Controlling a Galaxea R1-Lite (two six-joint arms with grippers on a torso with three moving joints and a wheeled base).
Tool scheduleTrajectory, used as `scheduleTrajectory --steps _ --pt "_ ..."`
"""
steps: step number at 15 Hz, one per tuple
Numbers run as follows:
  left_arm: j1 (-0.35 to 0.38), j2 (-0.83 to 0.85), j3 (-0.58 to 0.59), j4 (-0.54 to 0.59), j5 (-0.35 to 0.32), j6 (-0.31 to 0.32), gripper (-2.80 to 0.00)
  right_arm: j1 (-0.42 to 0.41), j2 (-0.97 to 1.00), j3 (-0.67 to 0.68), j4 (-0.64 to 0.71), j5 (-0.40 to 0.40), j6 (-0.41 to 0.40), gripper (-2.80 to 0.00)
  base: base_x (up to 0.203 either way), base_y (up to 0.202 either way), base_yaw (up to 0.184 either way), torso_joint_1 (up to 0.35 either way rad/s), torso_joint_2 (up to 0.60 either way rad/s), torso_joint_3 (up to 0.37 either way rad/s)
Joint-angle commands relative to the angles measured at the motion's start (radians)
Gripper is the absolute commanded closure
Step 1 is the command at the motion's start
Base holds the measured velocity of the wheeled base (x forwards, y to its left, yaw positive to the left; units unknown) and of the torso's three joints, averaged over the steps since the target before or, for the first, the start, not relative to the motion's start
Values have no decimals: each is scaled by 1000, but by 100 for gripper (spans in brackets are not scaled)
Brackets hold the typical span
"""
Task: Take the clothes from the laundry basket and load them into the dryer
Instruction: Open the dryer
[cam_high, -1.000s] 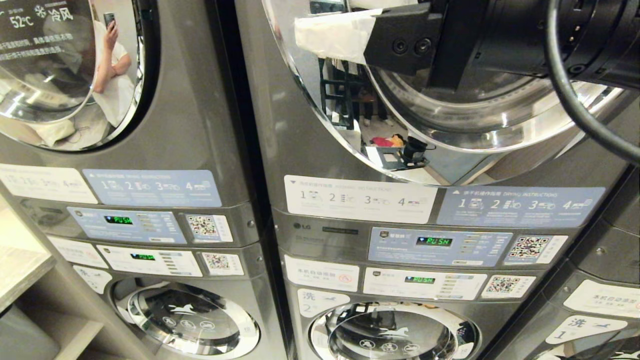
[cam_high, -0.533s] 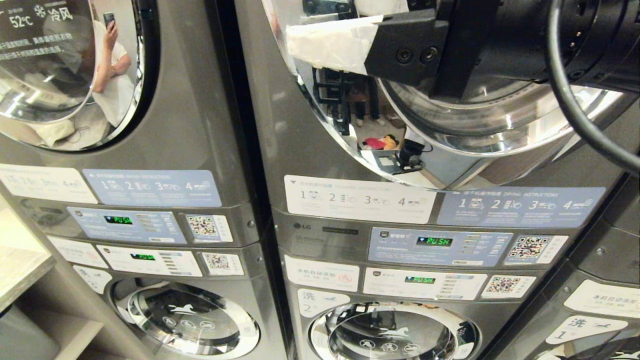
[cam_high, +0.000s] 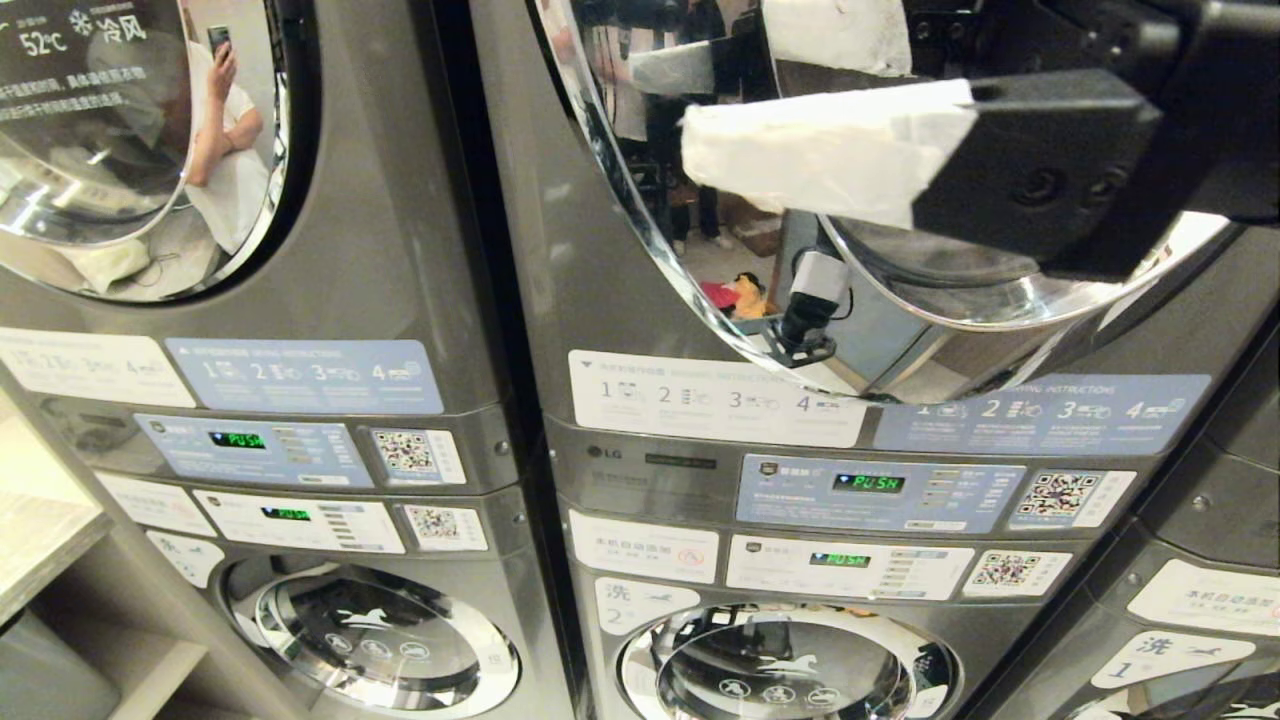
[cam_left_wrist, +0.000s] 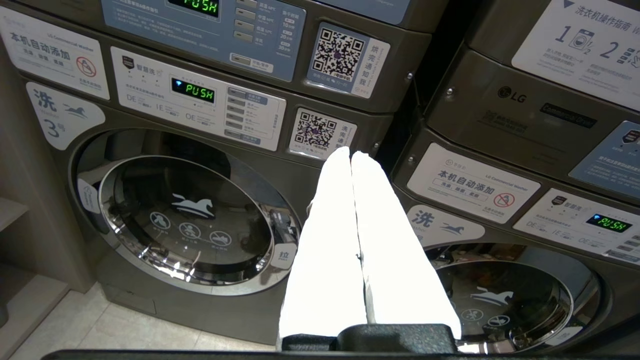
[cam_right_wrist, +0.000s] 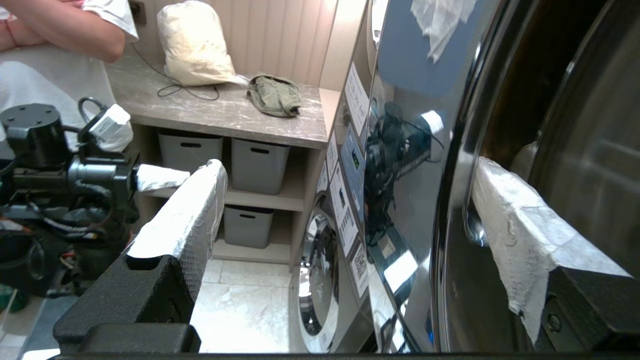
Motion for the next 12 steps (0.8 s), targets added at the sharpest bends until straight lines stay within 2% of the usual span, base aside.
scheduleTrajectory --steps 1,4,8,10,12 --pt "0 0 31 -1 1 -2 0 1 -76 54 -1 4 -1 -280 0 0 0 0 0 0" --pt "-1 0 31 -1 1 -2 0 1 -138 121 -1 4 0 -280 0 0 0 0 0 0" --pt "0 0 31 -1 1 -2 0 -7 -195 143 1 -21 5 -280 0 0 0 0 0 0" --pt "0 0 31 -1 1 -2 0 -41 -287 160 50 -129 34 -280 0 0 0 0 0 0" --pt "0 0 31 -1 1 -2 0 -159 -408 217 150 -232 111 -280 0 0 0 0 0 0"
